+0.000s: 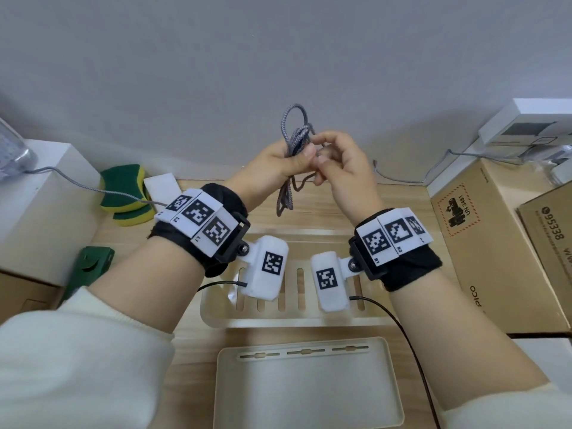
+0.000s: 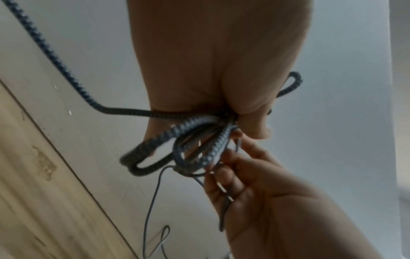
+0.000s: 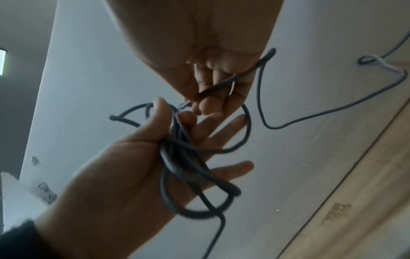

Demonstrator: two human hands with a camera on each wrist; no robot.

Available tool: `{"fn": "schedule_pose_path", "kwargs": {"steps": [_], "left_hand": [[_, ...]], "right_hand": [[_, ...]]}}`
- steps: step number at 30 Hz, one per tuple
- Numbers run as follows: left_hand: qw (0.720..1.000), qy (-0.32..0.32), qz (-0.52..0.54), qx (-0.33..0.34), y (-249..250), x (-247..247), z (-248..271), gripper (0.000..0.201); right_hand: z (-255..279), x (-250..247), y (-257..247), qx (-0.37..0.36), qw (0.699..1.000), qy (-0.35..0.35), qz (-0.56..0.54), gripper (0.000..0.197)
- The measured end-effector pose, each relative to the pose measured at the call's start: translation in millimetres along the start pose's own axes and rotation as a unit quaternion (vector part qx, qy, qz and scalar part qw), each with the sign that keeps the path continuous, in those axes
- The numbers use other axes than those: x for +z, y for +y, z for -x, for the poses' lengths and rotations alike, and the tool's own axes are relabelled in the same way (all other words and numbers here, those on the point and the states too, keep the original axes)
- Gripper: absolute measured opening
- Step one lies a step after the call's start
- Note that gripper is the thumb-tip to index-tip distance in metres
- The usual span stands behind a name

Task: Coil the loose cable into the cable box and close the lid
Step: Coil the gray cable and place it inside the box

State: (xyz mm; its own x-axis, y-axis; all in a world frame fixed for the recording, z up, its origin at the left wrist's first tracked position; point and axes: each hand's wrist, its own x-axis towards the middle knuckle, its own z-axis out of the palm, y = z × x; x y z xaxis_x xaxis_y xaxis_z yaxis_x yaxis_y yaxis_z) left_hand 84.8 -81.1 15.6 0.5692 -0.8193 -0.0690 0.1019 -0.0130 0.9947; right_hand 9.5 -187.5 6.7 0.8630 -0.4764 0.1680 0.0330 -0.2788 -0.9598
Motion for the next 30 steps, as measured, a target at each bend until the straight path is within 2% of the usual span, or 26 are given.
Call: {"fn": "schedule_pose_path", "kwargs": {"steps": [4,8,9,11,13,16,19,23,27,30], "left_hand": [[0.999,0.040,0.015,0.015,1,-5,2,0.016],[0.993,0.092,0.078,0.009,-2,-8,3,0.010],[0.989,0.104,0.101,0.006,-1,-9,3,0.016],[0.981,0.120,0.151,0.011,2,-11,2,0.024],[0.974,0.127,0.183,0.031,6,-12,1,0.017],[0.961,0.158,0.221,0.043,8,-13,-1,0.013],[0.955,0.173,0.236,0.049,10,-10,-2,0.007],[0.954,0.169,0.241,0.053,16,-5,-4,0.014],[0.952,0.150,0.261,0.054,18,-8,-4,0.018],[0.957,0.146,0.247,0.042,20,-12,-2,0.021]], "right_hand": [[3,7,1,0.003,0.999,-0.047,-0.012,0.050],[4,9,-2,-0.004,0.992,-0.112,0.055,0.056],[5,9,-3,-0.002,0.991,-0.119,0.067,0.054],[10,10,-3,0.010,0.992,-0.114,0.054,0.038],[14,11,-4,0.007,0.993,-0.093,0.068,0.032],[14,5,-3,-0.012,0.990,-0.044,0.136,0.038],[9,-4,-7,0.008,0.988,0.011,0.154,0.039],[14,-1,-14,-0.024,0.983,0.052,0.176,0.039],[21,4,-20,-0.095,0.975,0.146,0.136,0.023],[16,-6,-21,-0.107,0.971,0.196,0.087,0.018]]}}
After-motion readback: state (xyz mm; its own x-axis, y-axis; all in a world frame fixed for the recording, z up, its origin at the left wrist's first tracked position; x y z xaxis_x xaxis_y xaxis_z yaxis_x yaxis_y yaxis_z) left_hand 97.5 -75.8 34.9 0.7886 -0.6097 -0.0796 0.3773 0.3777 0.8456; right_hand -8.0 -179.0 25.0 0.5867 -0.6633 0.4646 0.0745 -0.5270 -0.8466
